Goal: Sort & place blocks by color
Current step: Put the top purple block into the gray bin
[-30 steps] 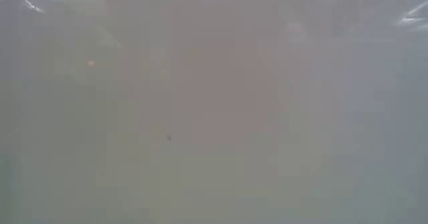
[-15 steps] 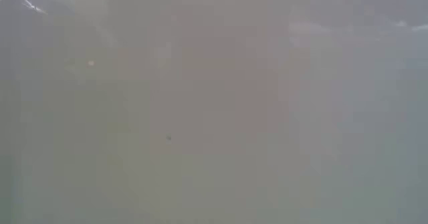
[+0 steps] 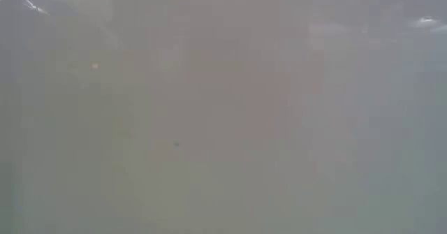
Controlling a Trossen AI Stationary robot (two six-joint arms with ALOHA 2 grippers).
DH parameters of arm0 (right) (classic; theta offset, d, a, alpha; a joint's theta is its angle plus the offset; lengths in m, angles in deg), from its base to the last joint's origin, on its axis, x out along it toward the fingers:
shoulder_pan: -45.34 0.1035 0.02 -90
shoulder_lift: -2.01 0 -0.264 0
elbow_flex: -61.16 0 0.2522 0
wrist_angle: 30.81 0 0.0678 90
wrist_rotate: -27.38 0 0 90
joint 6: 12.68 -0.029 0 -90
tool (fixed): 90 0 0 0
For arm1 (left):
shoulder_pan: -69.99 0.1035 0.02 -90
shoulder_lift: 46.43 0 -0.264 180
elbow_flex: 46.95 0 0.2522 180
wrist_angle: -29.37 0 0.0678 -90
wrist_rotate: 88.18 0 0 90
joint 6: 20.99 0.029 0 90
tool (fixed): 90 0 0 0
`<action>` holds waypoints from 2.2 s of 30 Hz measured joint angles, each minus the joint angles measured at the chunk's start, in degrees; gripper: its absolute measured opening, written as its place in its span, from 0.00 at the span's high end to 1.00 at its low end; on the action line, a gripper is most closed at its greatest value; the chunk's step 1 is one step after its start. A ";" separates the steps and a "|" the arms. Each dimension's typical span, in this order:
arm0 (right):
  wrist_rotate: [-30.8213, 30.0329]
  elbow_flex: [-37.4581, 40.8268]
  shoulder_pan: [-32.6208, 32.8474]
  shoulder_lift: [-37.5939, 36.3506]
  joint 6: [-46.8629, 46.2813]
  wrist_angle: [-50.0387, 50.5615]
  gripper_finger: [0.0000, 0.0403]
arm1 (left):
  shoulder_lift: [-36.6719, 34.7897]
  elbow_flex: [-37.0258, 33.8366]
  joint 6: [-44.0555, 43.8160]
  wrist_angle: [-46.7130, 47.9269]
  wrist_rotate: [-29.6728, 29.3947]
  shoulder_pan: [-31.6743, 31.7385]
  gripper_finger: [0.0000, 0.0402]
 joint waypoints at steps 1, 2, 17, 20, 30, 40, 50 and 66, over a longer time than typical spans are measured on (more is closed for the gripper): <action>0.00 0.00 0.00 0.00 0.00 -0.01 0.28 | 0.00 0.00 -0.10 -0.19 0.88 0.05 0.66; 0.00 0.00 0.00 0.00 0.04 0.01 0.26 | 0.00 0.00 0.03 -0.37 2.38 0.35 0.66; -0.48 0.02 -0.13 -0.03 13.11 -0.81 0.22 | 6.54 -0.09 14.89 0.58 9.94 5.50 0.66; -0.66 0.04 -0.13 -0.03 14.84 -1.39 0.22 | 8.70 0.02 18.27 0.60 10.63 7.20 0.66; -8.02 0.07 -2.54 0.00 16.03 -5.06 0.22 | 15.87 0.04 31.32 -2.60 16.13 15.89 0.66; -8.03 0.07 -8.46 -0.02 16.36 -8.57 0.22 | 23.02 3.37 49.20 -2.79 20.88 18.75 0.66; -7.99 0.07 -12.75 0.00 16.35 -8.64 0.22 | 26.69 8.39 54.11 -0.31 20.45 19.23 0.66; -13.73 0.07 -14.82 0.00 16.51 -9.15 0.22 | 26.08 8.70 48.82 4.34 15.44 19.99 0.66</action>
